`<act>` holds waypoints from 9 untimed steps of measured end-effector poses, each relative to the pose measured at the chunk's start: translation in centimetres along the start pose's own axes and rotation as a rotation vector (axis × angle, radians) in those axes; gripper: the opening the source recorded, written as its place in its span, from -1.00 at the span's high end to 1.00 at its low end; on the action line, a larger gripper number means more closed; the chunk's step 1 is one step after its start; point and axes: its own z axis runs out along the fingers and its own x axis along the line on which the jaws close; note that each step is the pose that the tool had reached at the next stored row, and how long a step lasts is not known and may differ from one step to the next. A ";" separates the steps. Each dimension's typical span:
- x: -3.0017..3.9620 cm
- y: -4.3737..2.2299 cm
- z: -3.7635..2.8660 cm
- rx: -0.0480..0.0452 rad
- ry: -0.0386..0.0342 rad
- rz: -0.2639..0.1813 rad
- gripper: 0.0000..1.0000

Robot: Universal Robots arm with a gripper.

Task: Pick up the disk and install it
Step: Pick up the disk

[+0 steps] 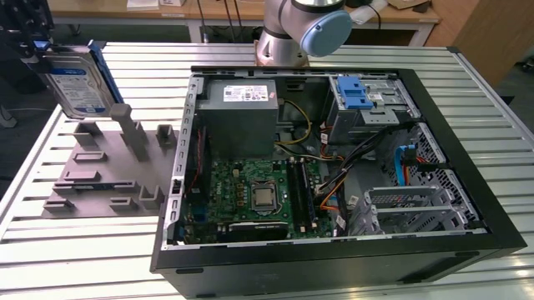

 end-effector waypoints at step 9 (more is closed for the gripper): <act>0.00 0.00 -0.20 0.0002 -0.0001 0.000 0.27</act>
